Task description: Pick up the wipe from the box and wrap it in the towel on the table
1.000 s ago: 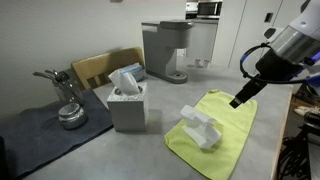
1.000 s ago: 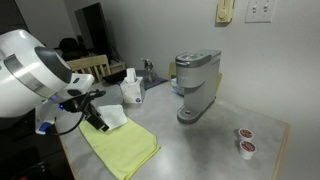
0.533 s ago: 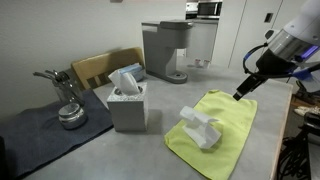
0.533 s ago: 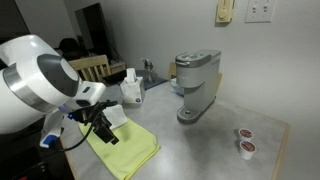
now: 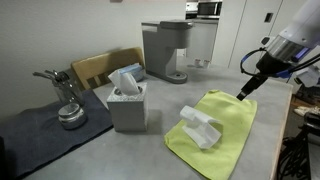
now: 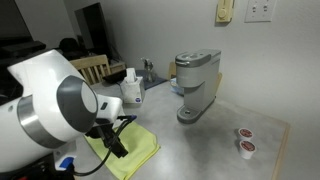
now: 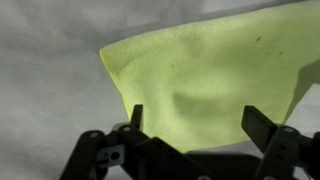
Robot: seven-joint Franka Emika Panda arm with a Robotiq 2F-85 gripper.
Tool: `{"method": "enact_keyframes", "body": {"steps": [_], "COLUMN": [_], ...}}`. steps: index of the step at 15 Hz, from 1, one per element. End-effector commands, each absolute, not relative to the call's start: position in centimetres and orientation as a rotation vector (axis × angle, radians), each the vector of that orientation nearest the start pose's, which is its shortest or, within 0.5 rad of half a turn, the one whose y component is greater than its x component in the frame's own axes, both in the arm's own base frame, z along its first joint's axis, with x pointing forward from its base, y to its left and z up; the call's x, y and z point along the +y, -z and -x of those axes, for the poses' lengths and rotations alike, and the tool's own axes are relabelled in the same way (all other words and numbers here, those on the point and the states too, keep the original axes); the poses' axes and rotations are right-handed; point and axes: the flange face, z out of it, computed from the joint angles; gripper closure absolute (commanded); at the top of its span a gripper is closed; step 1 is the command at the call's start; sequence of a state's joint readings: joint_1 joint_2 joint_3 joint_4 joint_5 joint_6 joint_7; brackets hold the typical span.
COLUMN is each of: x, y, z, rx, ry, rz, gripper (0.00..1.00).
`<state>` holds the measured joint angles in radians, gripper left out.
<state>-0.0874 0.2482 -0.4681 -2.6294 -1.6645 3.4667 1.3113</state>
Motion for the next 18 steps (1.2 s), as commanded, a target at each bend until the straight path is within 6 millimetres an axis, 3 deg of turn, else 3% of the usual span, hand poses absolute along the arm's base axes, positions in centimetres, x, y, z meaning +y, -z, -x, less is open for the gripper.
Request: {"method": "enact_keyframes", "body": {"steps": [1,13,18], "x": [-9.3,-8.8,-11.5], "y": [-19.1,-17.9,-16.8], "z": [-35.3,-36.2,-37.3], "rx": [0.189,0.182,0.198], "ry": [0.483,0.462,0.467], "rz": [3.019,2.998,3.016], "gripper": [0.00,0.00,0.00]}}
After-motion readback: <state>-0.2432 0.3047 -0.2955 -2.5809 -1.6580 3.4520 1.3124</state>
